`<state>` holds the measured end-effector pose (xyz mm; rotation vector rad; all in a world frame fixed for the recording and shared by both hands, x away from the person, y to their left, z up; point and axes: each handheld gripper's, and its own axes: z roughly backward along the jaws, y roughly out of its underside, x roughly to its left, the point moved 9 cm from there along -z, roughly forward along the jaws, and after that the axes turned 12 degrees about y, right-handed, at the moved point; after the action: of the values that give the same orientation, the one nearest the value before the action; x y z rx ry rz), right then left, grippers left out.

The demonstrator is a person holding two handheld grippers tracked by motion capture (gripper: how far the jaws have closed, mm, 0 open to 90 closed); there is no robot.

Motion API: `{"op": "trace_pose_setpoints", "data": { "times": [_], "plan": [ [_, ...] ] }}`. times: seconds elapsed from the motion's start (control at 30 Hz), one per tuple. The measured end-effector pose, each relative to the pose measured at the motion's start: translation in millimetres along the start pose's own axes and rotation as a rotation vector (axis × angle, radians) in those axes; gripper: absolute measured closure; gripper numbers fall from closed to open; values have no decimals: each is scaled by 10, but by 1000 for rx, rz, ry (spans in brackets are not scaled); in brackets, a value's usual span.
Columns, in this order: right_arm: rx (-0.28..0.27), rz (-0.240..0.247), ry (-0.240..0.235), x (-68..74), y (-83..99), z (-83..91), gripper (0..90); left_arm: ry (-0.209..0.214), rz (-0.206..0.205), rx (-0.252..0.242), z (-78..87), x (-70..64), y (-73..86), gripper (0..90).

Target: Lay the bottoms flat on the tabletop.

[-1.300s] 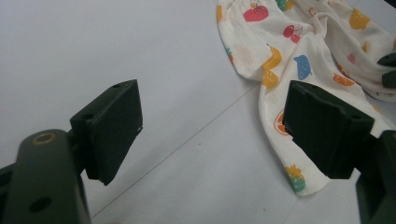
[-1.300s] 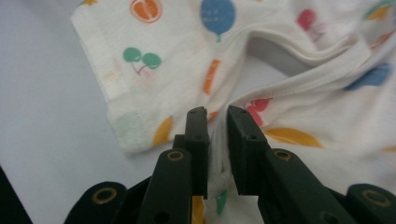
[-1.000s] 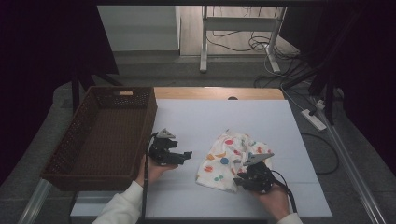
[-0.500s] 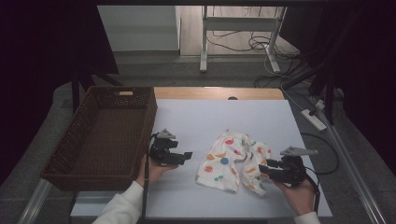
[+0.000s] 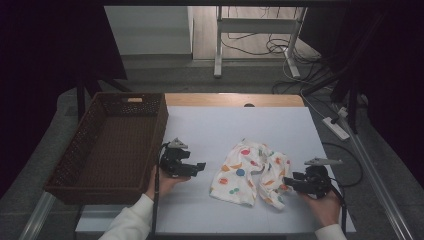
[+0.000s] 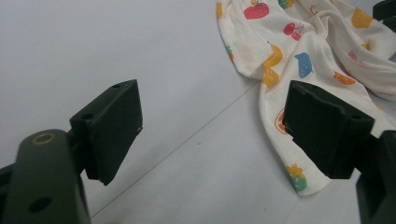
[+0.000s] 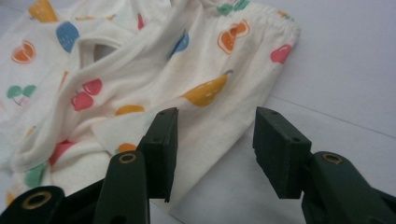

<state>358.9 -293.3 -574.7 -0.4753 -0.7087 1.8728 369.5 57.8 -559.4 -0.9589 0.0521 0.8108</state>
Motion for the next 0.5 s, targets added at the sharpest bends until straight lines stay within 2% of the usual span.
{"op": "trace_pose_setpoints", "data": {
  "times": [0.1,0.2,0.33,0.43,0.5],
  "plan": [
    [30,0,2,15,29,-59,504,0,0,0,-1,-1,0,190],
    [40,9,-2,52,27,-123,510,0,-2,5,-7,-1,3,190],
    [39,28,19,79,-26,-181,546,-1,-3,5,-12,-4,4,189],
    [40,80,66,106,-44,-211,620,-1,-2,5,-10,0,4,189],
    [36,124,104,126,-49,-219,702,-1,-3,6,-10,1,6,189]
  ]
}}
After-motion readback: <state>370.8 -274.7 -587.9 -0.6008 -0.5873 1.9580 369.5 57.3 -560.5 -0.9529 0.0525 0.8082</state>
